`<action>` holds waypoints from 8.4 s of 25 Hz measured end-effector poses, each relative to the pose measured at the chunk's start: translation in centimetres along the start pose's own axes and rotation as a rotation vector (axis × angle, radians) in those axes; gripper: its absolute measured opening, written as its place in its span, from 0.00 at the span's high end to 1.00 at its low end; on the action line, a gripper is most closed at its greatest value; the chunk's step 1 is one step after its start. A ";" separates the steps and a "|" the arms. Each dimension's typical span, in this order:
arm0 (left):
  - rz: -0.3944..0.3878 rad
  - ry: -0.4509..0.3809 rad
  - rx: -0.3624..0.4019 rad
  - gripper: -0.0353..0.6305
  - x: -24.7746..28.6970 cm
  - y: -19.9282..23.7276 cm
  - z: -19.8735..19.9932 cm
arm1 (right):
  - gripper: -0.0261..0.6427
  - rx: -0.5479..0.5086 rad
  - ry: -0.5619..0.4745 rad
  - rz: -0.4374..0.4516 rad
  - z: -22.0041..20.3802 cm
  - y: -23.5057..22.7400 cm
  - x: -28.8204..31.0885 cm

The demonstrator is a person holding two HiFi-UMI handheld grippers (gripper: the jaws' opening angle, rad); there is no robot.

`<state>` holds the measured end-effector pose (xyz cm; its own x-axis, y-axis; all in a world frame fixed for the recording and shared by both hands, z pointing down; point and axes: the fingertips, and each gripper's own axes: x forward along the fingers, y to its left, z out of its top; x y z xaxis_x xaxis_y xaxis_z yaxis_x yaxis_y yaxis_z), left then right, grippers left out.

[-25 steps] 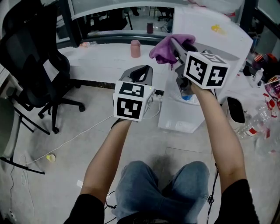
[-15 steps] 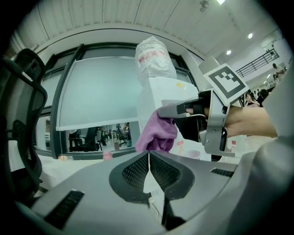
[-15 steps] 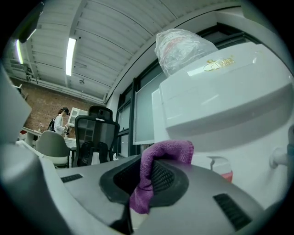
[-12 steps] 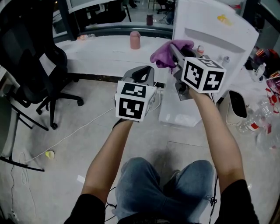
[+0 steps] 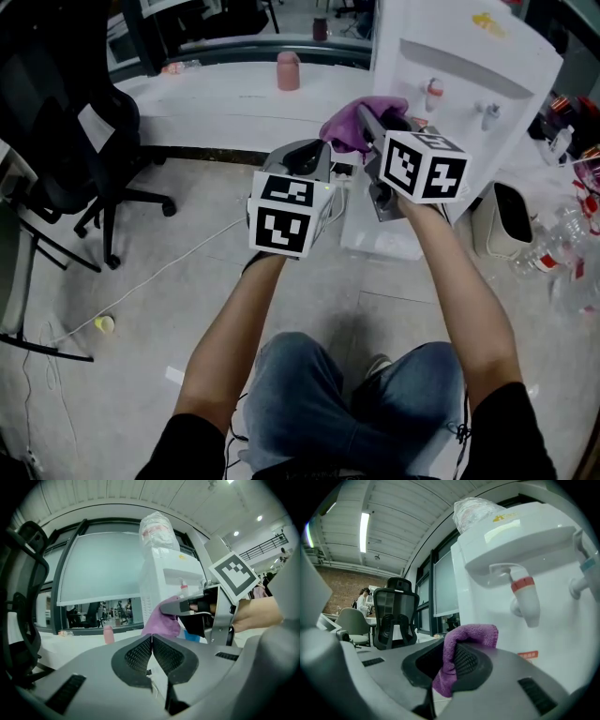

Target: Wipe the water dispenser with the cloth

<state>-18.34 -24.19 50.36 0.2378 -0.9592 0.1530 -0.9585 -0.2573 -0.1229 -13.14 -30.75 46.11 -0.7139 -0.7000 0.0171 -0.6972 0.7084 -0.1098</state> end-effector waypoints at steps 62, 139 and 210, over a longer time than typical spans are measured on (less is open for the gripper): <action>-0.090 0.084 -0.073 0.91 4.2 -7.4 -14.3 | 0.90 -0.120 0.305 -0.024 -23.1 -4.9 -3.8; -0.058 0.230 -0.047 0.91 2.9 -5.6 -24.2 | 0.90 -0.025 0.479 0.005 -39.5 -3.9 -1.1; -0.309 0.321 -0.025 0.91 0.4 -15.3 19.8 | 0.90 0.039 0.460 -0.266 10.6 -11.2 -20.7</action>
<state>-0.45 -22.97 32.86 0.4562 -0.7517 0.4763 -0.8547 -0.5192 -0.0007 10.14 -25.21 36.47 -0.4735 -0.7369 0.4825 -0.8613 0.5020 -0.0786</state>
